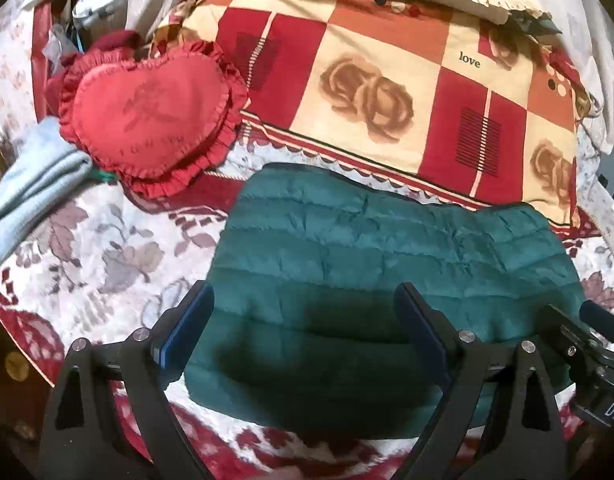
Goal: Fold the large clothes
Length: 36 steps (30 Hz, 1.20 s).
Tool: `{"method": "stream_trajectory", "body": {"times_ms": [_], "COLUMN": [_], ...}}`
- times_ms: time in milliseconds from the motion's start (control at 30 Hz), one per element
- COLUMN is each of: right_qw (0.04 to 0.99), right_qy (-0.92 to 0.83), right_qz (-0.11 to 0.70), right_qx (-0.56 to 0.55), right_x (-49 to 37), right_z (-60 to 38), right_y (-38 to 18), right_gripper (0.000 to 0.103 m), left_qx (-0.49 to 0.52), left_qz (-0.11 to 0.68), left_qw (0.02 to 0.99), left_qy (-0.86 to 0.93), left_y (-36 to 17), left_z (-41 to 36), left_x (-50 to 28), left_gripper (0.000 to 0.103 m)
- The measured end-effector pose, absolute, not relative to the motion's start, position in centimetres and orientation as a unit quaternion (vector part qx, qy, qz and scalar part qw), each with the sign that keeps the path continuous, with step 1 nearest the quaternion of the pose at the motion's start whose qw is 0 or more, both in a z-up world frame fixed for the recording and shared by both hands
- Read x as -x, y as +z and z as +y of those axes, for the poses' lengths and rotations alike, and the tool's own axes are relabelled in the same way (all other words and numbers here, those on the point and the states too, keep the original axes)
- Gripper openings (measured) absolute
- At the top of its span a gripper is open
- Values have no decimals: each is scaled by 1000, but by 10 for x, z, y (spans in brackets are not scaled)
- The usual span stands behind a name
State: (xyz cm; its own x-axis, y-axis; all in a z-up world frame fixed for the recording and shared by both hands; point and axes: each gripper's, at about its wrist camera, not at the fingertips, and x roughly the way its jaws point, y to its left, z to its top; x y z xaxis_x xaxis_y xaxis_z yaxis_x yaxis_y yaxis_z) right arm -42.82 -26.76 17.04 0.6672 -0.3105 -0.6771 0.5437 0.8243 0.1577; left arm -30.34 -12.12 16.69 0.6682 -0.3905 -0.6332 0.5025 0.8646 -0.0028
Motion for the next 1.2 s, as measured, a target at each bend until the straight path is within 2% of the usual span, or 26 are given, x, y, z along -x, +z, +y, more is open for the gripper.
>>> {"method": "stream_trajectory", "body": {"times_ms": [1200], "right_qw": [895], "right_qy": [-238], "right_qz": [336], "right_qx": [-175], "right_x": [427], "right_z": [-264], "right_y": [164], "right_gripper": [93], "left_qx": [-83], "left_qz": [320], "left_qw": [912], "left_qy": [-244], "left_y": [166], "left_z": [-116], "left_x": [311], "left_gripper": [92]}}
